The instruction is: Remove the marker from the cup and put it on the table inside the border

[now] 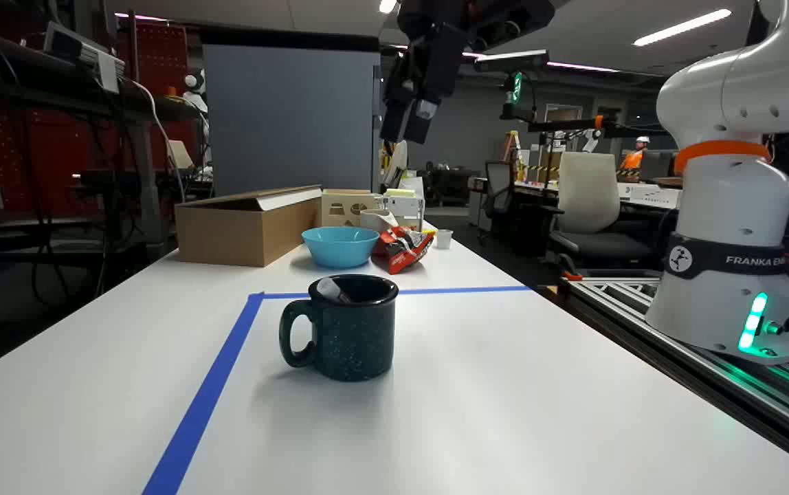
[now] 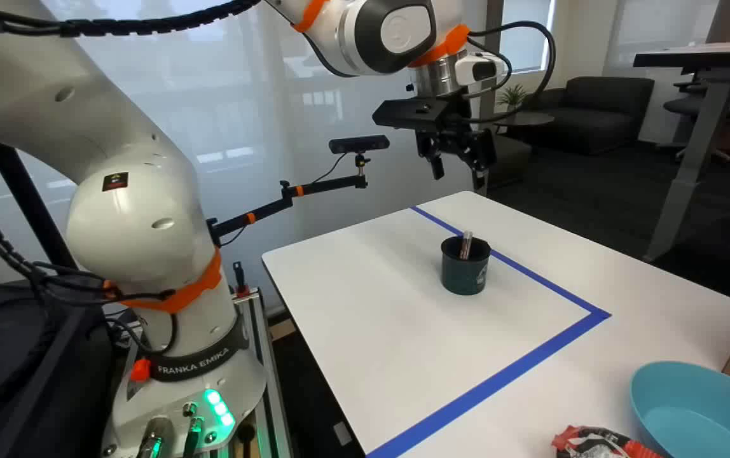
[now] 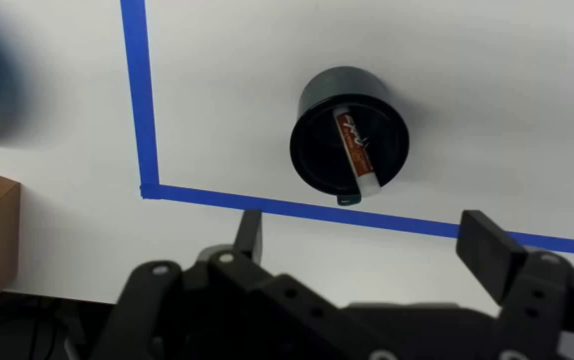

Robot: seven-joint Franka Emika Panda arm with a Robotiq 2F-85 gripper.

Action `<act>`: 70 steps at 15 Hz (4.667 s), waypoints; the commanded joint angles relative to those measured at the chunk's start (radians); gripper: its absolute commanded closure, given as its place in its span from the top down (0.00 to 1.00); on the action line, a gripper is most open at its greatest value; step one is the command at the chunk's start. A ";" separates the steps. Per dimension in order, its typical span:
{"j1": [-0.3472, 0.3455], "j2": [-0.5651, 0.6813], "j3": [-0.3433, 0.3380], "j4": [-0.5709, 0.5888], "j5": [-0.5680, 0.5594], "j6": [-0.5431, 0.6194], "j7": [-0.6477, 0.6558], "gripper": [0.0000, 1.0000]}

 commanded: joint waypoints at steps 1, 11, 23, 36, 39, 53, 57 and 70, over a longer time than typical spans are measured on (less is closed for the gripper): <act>0.004 0.000 -0.004 0.002 -0.003 -0.003 0.002 1.00; 0.015 0.040 -0.035 -0.012 0.007 0.029 -0.074 1.00; 0.042 0.330 -0.053 0.018 0.018 0.344 -0.363 1.00; 0.043 0.495 0.020 0.084 0.223 0.455 -0.572 0.98; 0.037 0.509 0.032 0.096 0.259 0.450 -0.601 0.76; 0.021 0.558 0.067 0.105 0.428 0.463 -0.707 0.39; 0.004 0.587 0.089 0.112 0.485 0.490 -0.764 0.17; 0.011 0.421 0.038 0.029 0.226 0.446 -0.543 0.05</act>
